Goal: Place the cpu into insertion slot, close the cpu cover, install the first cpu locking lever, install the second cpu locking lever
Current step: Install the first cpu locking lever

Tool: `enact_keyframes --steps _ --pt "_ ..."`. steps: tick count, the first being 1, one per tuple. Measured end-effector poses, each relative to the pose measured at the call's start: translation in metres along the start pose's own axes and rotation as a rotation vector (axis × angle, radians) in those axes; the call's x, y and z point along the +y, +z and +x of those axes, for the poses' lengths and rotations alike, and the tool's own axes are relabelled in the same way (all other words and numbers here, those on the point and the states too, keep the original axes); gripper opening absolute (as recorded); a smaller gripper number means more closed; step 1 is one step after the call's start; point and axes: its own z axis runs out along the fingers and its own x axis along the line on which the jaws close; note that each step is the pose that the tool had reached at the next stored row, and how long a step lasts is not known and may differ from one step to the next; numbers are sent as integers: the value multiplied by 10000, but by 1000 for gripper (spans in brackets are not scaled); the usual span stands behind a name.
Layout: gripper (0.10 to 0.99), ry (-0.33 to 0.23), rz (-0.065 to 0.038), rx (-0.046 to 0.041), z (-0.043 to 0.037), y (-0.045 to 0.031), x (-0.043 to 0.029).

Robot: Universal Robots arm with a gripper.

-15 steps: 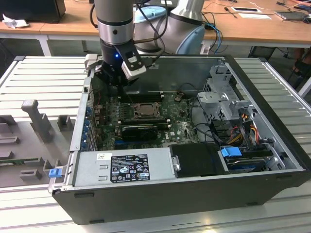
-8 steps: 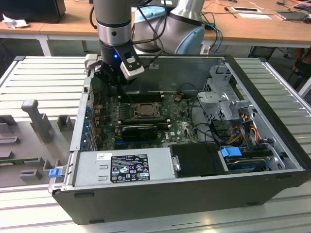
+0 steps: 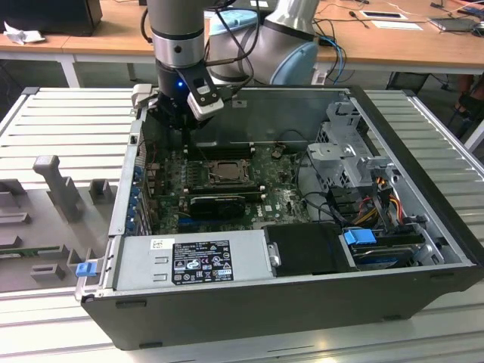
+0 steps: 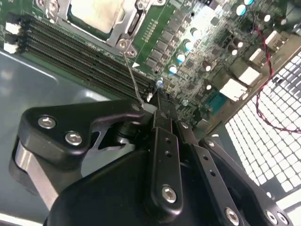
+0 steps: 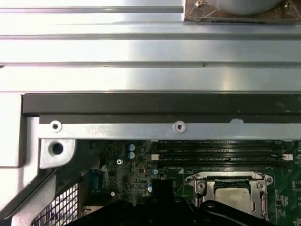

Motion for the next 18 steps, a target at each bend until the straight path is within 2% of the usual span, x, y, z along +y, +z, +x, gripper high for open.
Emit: enact_keyframes --steps 1,6,18 --pt "106 -1 -1 -1 -2 0 0" --pt "106 1 -1 0 -131 0 1" --pt "106 0 0 0 -247 0 1"
